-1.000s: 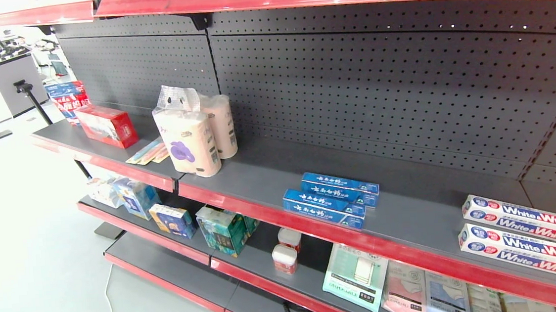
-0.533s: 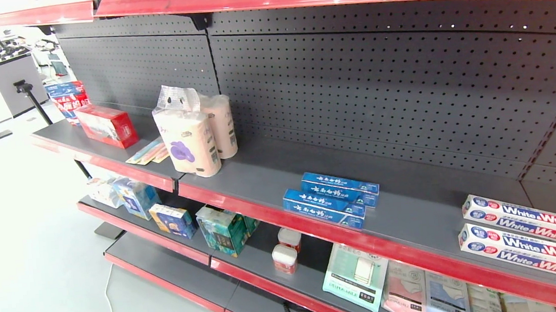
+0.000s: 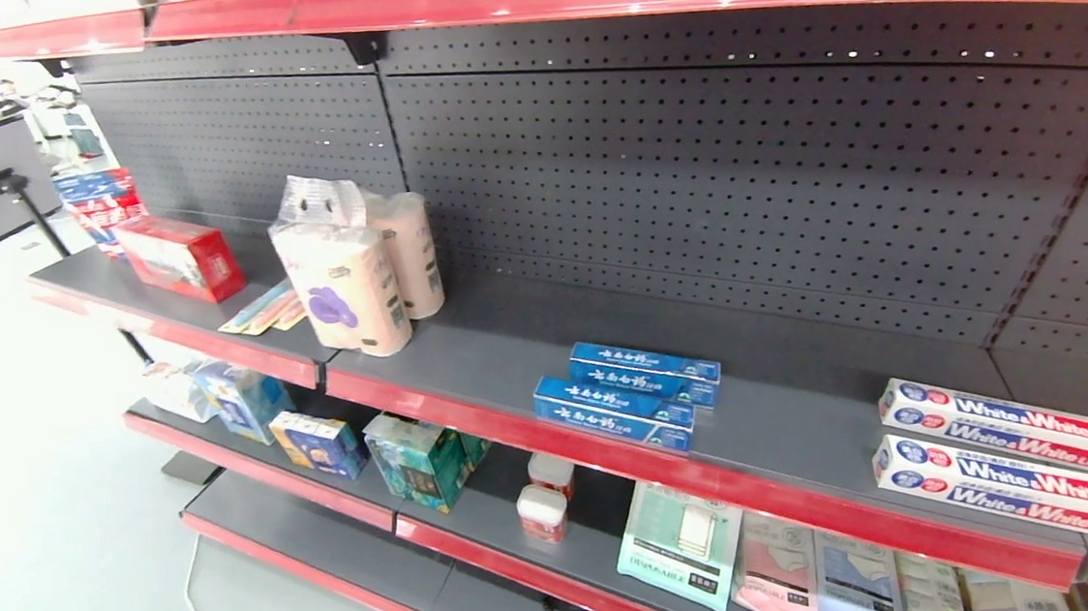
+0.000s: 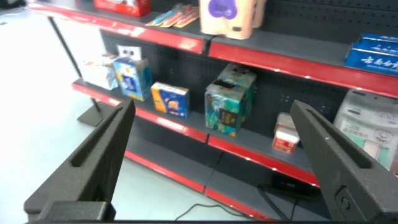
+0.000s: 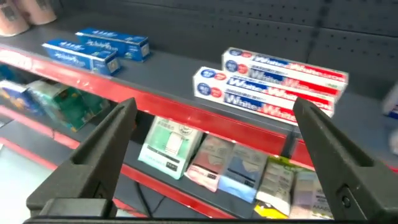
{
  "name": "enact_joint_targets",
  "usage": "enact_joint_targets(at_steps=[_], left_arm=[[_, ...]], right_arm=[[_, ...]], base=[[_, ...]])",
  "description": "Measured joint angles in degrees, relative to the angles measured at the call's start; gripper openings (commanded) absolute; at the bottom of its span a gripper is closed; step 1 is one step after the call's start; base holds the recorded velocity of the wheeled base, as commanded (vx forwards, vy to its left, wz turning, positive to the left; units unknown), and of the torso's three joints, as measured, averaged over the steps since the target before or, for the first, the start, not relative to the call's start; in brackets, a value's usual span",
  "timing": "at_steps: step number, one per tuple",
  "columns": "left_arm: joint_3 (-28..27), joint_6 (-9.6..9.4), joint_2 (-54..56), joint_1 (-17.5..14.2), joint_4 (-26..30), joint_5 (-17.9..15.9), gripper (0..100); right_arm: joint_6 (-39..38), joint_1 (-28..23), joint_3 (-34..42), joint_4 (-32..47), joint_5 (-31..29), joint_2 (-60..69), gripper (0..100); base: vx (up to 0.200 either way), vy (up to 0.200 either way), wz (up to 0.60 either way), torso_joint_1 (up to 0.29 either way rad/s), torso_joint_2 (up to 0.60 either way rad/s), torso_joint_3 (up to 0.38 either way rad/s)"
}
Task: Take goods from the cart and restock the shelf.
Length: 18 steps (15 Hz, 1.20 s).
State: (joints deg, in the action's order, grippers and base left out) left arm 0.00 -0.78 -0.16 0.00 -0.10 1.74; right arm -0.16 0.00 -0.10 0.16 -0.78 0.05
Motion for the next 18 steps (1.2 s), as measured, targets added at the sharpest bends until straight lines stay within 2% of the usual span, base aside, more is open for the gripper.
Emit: enact_joint_targets(at_steps=[10,18], left_arm=[[0.0,0.00,-0.4,0.0,0.0,0.0,100],[0.0,0.07,-1.0,0.0,0.1,-0.2,100]], right_arm=[[0.0,0.0,0.0,0.0,0.0,0.0,100],[0.0,0.0,0.0,0.0,0.0,0.0,100]], base=[[0.000,0.000,-0.60,0.003,0.00,0.002],[0.000,0.000,0.00,0.000,0.00,0.000]])
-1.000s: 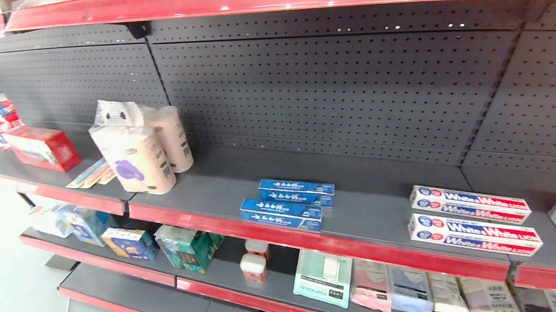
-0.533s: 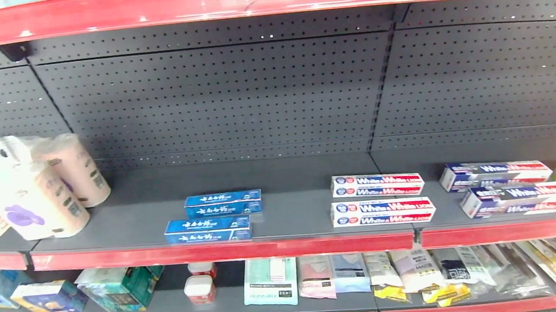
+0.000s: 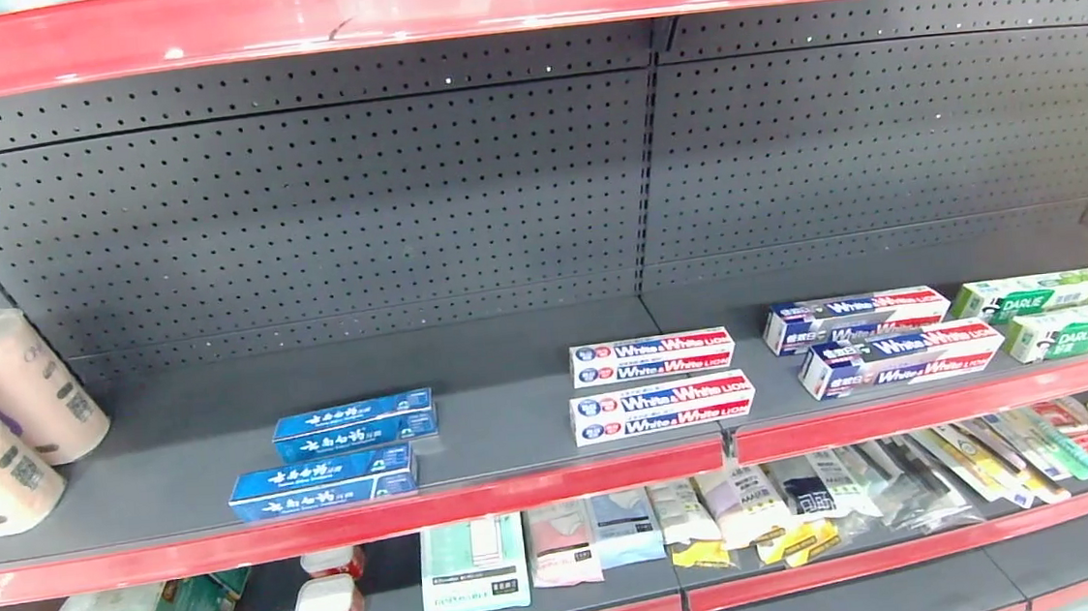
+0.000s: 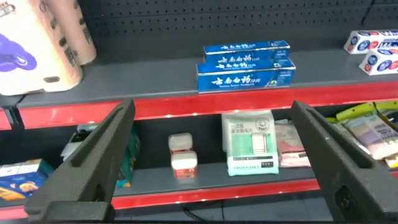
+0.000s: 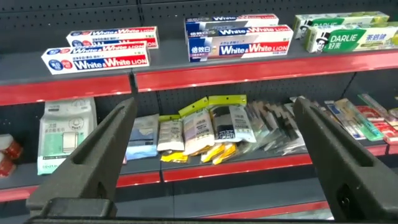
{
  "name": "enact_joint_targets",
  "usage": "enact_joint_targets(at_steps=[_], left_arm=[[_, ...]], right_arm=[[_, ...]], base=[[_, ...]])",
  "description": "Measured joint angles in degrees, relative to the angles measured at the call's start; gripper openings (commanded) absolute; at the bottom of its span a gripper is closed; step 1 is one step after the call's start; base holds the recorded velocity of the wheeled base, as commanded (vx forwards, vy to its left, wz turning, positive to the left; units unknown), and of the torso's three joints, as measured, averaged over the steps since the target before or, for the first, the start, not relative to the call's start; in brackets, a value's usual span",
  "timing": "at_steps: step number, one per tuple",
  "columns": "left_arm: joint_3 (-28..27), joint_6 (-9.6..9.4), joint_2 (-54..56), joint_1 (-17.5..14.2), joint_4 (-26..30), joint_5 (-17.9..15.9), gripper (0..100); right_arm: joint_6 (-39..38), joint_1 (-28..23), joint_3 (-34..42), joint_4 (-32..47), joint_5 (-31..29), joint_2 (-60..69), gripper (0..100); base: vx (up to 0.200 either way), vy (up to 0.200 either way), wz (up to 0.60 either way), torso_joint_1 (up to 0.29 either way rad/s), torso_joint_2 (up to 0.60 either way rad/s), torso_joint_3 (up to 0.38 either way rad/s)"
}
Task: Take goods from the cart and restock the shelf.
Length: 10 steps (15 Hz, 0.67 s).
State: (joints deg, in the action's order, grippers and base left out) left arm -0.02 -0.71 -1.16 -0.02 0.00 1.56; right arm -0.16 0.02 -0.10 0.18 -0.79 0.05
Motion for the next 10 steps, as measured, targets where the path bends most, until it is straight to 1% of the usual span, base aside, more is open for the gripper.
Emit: enact_joint_targets(at_steps=[2,3,5,6,8,10], left_arm=[[-0.1,0.09,-1.2,0.2,0.1,-0.5,100],[-1.7,0.80,-2.4,0.2,0.3,-0.7,100],[-7.7,3.94,-8.1,0.1,0.2,-0.4,100],[-11.3,4.94,-12.6,0.1,0.2,-0.1,100],[-19.2,6.07,-25.8,-0.3,0.3,2.3,100],[-24.8,6.72,-38.8,-0.8,0.3,6.1,100]], right_arm=[[0.0,0.0,0.0,0.0,0.0,0.0,100],[0.0,0.0,0.0,0.0,0.0,0.0,100],[0.0,0.0,0.0,0.0,0.0,0.0,100],[0.0,0.0,0.0,0.0,0.0,0.0,100],[0.0,0.0,0.0,0.0,0.0,0.0,100],[0.0,0.0,0.0,0.0,0.0,0.0,100]], base=[[0.000,0.000,0.00,0.000,0.00,0.000],[0.000,0.000,0.00,0.000,0.00,0.000],[0.000,0.000,0.00,0.000,0.00,0.000],[0.000,0.000,0.00,0.000,0.00,0.000],[0.000,0.000,0.00,0.000,0.00,0.000],[0.000,0.000,0.00,0.000,0.00,0.000]])
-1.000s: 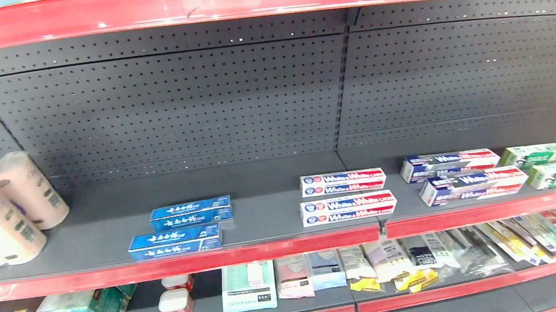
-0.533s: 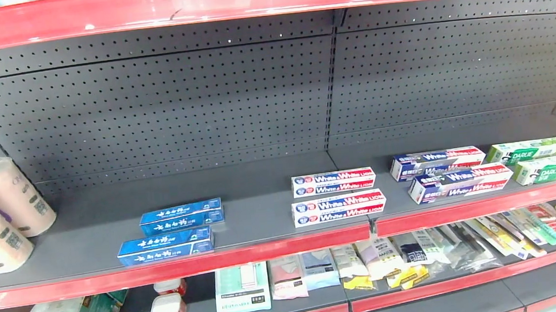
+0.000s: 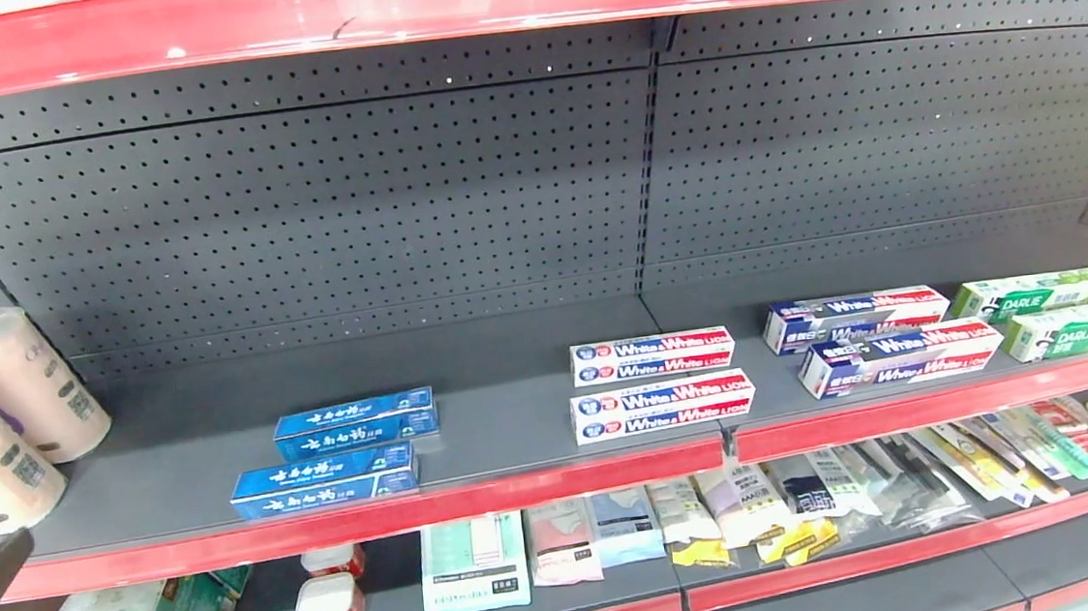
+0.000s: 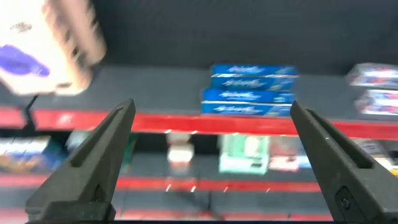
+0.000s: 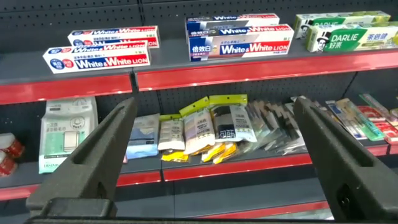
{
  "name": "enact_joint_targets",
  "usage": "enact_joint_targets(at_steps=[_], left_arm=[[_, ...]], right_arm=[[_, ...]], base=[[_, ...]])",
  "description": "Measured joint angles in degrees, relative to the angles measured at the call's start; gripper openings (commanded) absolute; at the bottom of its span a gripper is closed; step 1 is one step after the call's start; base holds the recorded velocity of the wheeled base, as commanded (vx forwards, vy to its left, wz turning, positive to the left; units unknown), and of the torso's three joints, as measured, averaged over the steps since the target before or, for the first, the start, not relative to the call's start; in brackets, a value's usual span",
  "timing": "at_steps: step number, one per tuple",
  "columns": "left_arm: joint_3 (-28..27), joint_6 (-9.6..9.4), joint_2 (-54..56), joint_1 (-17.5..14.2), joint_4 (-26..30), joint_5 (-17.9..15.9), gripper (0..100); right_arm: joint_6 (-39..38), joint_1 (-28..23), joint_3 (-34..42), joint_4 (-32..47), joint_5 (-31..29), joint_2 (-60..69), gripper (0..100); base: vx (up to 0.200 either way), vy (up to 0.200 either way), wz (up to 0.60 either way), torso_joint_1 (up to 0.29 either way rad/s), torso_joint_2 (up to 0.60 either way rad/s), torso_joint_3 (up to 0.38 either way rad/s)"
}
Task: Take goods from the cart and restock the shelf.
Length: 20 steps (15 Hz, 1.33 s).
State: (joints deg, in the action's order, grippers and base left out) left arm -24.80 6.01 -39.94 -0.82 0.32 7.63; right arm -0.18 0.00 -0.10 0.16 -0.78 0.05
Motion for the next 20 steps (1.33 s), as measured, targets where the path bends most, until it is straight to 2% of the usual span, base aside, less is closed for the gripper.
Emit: enact_joint_targets(at_steps=[4,7,8,10,12,14,20], left_arm=[[-11.3,0.55,-27.3,-0.8,-0.2,4.8,100],[-18.6,-0.24,-42.7,-1.0,-0.2,5.2,100],[-21.0,-1.45,-46.5,-1.0,-0.3,4.4,100],[-25.4,-8.14,-53.7,-1.1,-0.2,0.2,100],[-27.9,-11.75,-58.1,-1.0,-0.2,-1.1,100],[-29.2,-12.92,-60.9,-0.8,-0.2,-1.4,100],[-30.0,-20.72,-65.3,-0.6,-0.2,-2.4,100]], right_arm=[[0.0,0.0,0.0,0.0,0.0,0.0,100],[0.0,0.0,0.0,0.0,0.0,0.0,100],[0.0,0.0,0.0,0.0,0.0,0.0,100],[0.0,0.0,0.0,0.0,0.0,0.0,100],[0.0,0.0,0.0,0.0,0.0,0.0,100],[0.0,0.0,0.0,0.0,0.0,0.0,100],[0.0,0.0,0.0,0.0,0.0,0.0,100]], base=[[0.000,0.000,0.00,0.000,0.00,0.000],[0.000,0.000,0.00,0.000,0.00,0.000],[0.000,0.000,0.00,0.000,0.00,0.000],[0.000,0.000,0.00,0.000,0.00,0.000],[0.000,0.000,0.00,0.000,0.00,0.000],[0.000,0.000,0.00,0.000,0.00,0.000],[0.000,0.000,0.00,0.000,0.00,0.000]])
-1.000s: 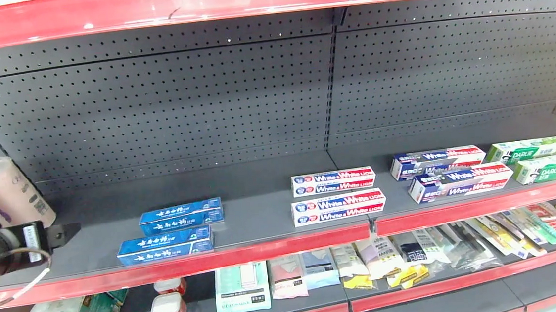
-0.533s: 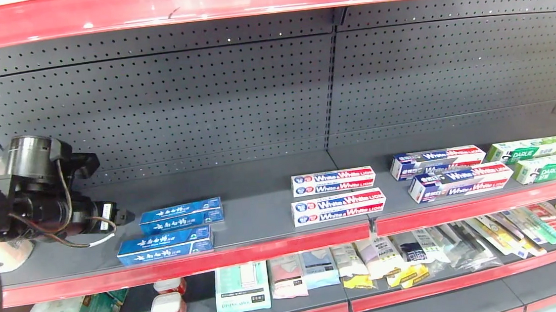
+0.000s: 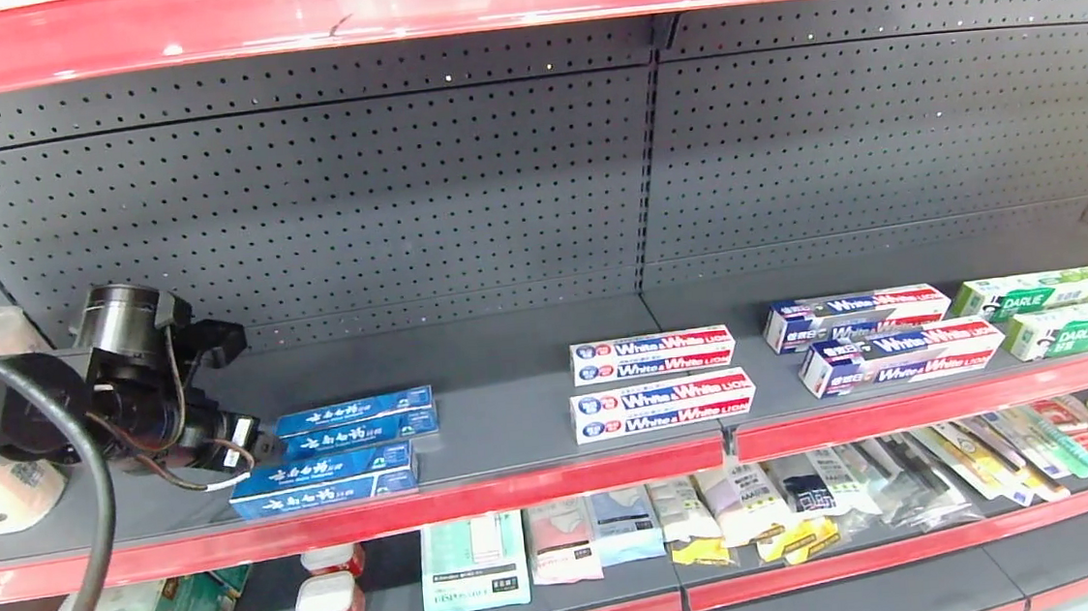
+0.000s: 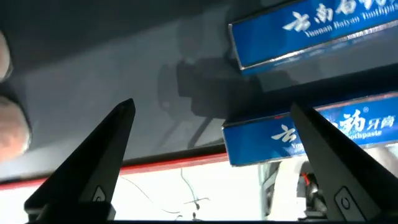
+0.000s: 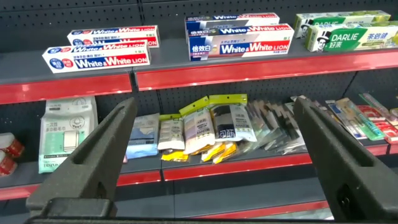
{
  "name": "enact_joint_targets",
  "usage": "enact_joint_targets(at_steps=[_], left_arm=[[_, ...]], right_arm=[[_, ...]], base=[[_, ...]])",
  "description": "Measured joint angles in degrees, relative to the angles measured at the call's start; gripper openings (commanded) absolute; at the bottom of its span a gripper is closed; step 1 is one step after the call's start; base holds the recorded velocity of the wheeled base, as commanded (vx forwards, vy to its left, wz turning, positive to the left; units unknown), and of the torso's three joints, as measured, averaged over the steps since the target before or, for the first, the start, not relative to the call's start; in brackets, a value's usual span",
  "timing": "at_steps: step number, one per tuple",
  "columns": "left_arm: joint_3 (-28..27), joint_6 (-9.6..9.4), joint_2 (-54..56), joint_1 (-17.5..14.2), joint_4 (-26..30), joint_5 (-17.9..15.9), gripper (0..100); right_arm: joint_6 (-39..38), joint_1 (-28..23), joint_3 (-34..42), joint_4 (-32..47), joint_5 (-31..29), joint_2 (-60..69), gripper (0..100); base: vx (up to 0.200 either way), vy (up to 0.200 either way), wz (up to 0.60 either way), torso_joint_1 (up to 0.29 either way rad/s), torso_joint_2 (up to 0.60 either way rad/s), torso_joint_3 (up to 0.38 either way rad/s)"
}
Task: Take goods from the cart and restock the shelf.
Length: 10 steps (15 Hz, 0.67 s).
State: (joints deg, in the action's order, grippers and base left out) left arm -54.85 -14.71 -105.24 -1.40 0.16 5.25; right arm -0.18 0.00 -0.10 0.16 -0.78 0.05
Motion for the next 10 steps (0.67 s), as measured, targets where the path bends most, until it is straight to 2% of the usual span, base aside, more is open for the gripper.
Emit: enact_joint_targets(at_steps=[2,8,10], left_arm=[[-0.4,-0.99,-0.8,0.1,0.0,-0.2,100],[-3.0,-1.68,-4.1,0.1,-0.1,-0.1,100],[-3.6,-2.96,-5.1,0.1,-0.1,-0.1,100]], right_arm=[[0.0,0.0,0.0,0.0,0.0,0.0,100],[0.0,0.0,0.0,0.0,0.0,0.0,100],[0.0,0.0,0.0,0.0,0.0,0.0,100]], base=[[0.000,0.000,0.00,0.000,0.00,0.000],[0.000,0.000,0.00,0.000,0.00,0.000],[0.000,0.000,0.00,0.000,0.00,0.000]])
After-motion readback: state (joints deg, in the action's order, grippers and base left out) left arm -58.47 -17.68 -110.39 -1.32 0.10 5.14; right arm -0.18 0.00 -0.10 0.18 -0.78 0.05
